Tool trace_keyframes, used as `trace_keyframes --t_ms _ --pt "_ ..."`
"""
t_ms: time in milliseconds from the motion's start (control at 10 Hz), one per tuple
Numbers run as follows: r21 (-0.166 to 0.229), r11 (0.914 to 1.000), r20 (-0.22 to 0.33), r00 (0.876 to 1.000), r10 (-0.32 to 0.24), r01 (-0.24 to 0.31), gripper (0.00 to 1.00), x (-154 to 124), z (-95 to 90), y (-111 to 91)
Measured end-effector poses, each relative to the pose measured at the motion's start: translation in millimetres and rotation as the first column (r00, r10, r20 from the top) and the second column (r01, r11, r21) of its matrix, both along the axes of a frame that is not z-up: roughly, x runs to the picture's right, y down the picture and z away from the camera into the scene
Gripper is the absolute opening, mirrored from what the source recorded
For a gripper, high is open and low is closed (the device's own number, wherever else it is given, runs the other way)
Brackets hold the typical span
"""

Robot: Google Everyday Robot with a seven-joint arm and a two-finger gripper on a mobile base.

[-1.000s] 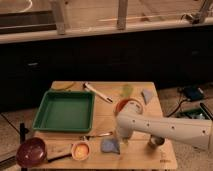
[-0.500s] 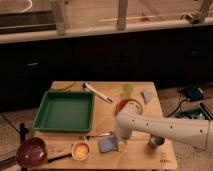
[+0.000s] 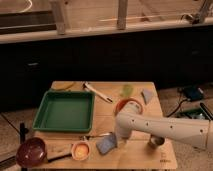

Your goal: Wipe tray with sponge

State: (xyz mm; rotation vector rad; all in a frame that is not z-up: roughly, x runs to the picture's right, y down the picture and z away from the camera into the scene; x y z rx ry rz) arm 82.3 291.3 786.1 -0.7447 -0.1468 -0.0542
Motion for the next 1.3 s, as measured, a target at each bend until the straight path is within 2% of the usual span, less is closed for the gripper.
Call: trace_keyframes --t_ms 200,400,600,800,1100,1300 --pt "0.000 1.0000 -0.009 1.000 -0.003 0.003 0.10 1.1 -1.9 1.0" --pt "0.015 0.9999 -0.016 1.000 0.000 0.001 0.01 1.4 -10.6 -14.5" --pt "0.022 0.9998 -0.025 1.000 -0.004 0.005 0.01 0.2 -30.3 -35.2" --pt "0.036 0.9993 -0.036 0.999 -0.007 0.008 0.01 1.2 -37.1 -47.1" --pt "0.041 0.9992 -0.046 0.999 0.002 0.000 0.13 -0.8 -32.1 -55.6" --pt "0.042 0.9991 -0.053 0.999 -0.001 0.003 0.10 -3.0 -28.8 -59.8"
